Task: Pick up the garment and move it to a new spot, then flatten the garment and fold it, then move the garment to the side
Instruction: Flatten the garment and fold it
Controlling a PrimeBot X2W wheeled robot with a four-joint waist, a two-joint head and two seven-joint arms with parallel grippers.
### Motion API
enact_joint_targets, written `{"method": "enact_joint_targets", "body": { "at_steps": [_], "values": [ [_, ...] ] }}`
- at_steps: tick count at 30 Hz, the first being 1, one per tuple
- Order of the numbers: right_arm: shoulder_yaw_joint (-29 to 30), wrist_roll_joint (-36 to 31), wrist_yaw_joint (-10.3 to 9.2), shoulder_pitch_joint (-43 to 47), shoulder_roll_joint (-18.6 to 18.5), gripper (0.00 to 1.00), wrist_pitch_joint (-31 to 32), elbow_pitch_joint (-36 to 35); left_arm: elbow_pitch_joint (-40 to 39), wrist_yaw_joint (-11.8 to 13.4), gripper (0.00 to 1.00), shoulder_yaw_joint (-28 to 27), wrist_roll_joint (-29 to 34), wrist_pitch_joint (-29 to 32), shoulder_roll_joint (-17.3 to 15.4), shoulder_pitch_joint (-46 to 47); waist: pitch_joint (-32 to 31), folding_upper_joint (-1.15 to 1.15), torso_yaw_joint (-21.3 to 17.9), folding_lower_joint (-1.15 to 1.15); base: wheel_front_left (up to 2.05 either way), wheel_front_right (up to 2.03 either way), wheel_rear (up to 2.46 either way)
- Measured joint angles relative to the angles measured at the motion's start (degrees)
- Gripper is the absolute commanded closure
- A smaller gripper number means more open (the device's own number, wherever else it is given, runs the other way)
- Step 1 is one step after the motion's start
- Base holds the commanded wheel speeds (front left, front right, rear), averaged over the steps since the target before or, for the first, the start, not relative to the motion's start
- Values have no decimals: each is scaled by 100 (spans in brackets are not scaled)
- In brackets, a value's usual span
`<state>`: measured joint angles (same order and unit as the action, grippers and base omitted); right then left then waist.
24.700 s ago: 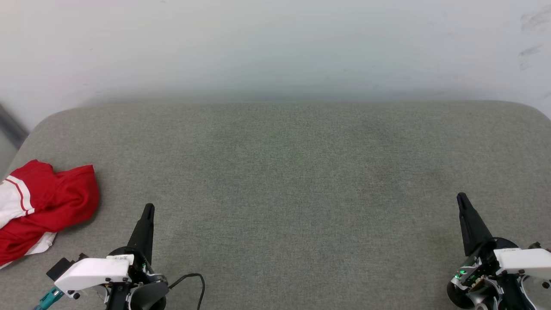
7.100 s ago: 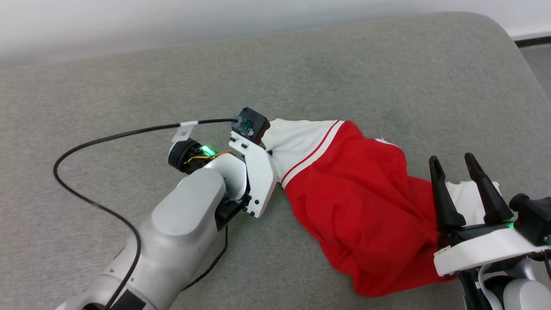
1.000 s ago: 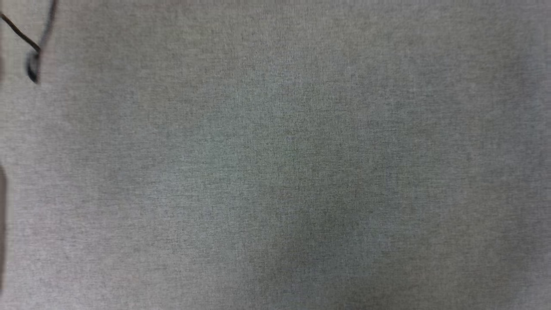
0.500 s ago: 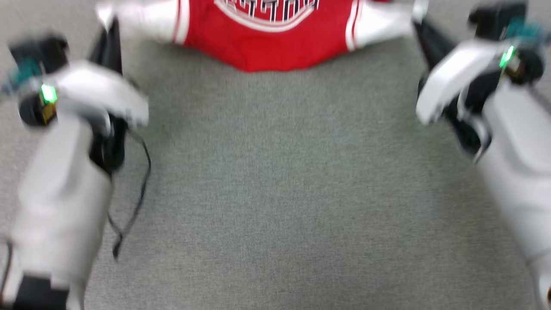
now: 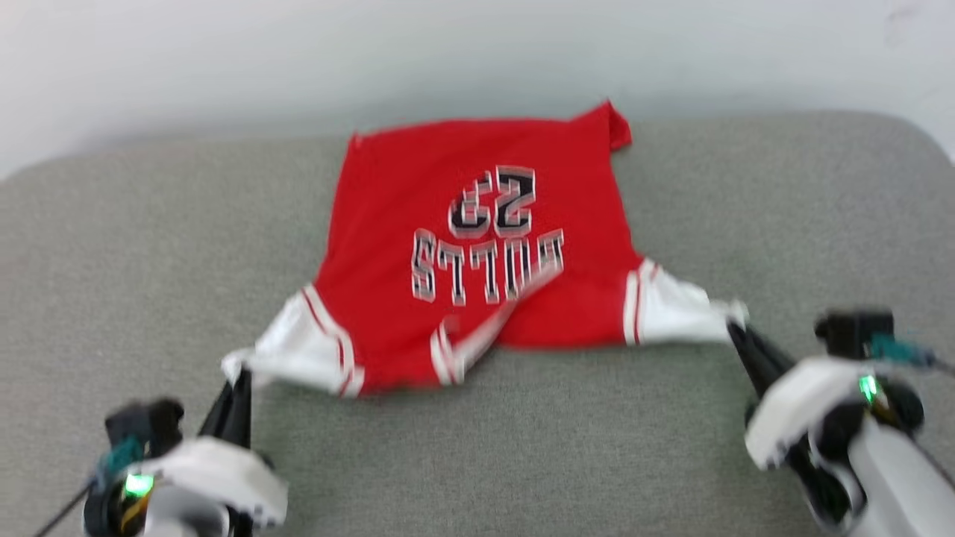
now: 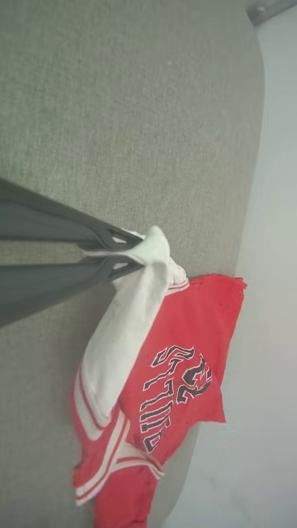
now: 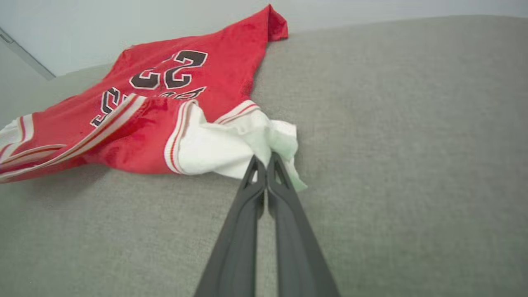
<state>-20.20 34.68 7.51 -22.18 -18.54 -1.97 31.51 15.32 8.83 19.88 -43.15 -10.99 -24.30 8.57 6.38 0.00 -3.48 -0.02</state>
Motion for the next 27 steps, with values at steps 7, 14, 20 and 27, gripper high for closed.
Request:
{"method": "enact_joint_targets", "body": {
  "at_steps": [7,14,20,27],
  "values": [
    [1013,-413,-1,1917,255,100,745,-1038,-1193,690,100,-23,-105,441,-304,-1538,-505,0,14,-1,0,0,0],
    [1900,-1068,-1,3411,831,100,1761,-2284,-1786,1074,100,23,-146,767,-497,-2274,-709,0,84,0,0,0,0],
    [2243,-1456,-1,3685,1166,0,2157,-3116,-2085,1160,100,208,24,810,-448,-2240,-663,0,185,0,0,0,0],
    [2647,-1548,-1,2699,1139,0,1605,-3316,-2309,1191,100,287,219,771,-431,-1964,-494,0,302,2,0,0,0]
  ]
}}
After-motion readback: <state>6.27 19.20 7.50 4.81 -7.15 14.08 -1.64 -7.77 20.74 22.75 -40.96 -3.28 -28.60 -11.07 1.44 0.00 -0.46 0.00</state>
